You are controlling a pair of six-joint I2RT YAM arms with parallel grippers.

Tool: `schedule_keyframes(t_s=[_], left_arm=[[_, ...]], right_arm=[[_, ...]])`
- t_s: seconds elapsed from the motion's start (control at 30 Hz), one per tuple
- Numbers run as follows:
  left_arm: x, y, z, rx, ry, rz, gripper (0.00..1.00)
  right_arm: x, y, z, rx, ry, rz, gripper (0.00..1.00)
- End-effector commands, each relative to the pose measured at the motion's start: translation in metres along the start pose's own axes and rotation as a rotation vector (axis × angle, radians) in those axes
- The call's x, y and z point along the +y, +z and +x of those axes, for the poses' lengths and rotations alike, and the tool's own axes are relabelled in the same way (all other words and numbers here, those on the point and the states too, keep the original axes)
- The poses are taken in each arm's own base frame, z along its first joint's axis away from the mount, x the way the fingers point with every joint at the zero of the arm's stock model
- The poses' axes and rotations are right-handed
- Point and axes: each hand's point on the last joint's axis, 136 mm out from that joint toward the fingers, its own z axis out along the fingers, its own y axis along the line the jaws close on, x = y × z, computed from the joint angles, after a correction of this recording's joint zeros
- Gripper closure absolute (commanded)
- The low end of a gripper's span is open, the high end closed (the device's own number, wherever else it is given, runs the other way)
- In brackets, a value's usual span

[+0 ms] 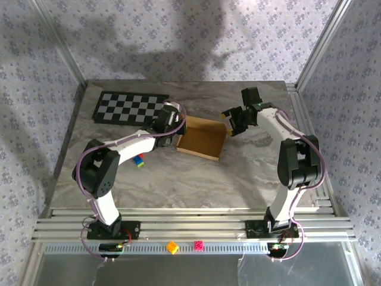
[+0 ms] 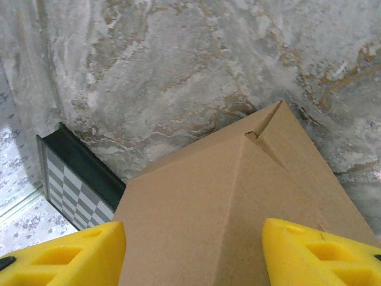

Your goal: Fold the paper box

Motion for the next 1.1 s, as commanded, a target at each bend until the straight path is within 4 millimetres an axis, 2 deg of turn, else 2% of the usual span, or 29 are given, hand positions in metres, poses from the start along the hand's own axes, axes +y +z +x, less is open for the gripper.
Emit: schedule_keyframes(t_s=[0.0, 0.27, 0.37, 0.5, 0.7, 0.93, 1.07], left_arm=[[0.004, 0.001, 0.019, 0.092, -0.014, -0.015, 1.0], [0.002, -0.002, 0.02, 0.098, -0.021, -0.004, 1.0], [0.001, -0.004, 0.018, 0.091, -0.019, -0.005, 1.0], [0.003, -0.004, 0.022, 0.095, -0.02, -0.01, 1.0], [0.001, 0.0, 0.037, 0.109, -0.038, 0.004, 0.99], [0.005, -0.004, 0.055, 0.124, -0.077, 0.01, 0.87], [0.008, -0.009, 0.059, 0.124, -0.097, 0.013, 0.73]], right_arm=[[0.002, -0.001, 0.012, 0.033, 0.049, -0.019, 0.38], [0.018, 0.008, 0.015, 0.048, 0.065, -0.041, 0.45], [0.017, 0.009, 0.015, 0.046, 0.052, -0.024, 0.49], [0.005, 0.012, 0.016, 0.041, 0.017, 0.015, 0.51], [-0.02, 0.016, 0.012, 0.023, -0.058, 0.078, 0.57], [-0.03, 0.019, 0.011, -0.012, -0.155, 0.096, 0.62], [-0.032, 0.021, 0.01, -0.027, -0.204, 0.112, 0.67]])
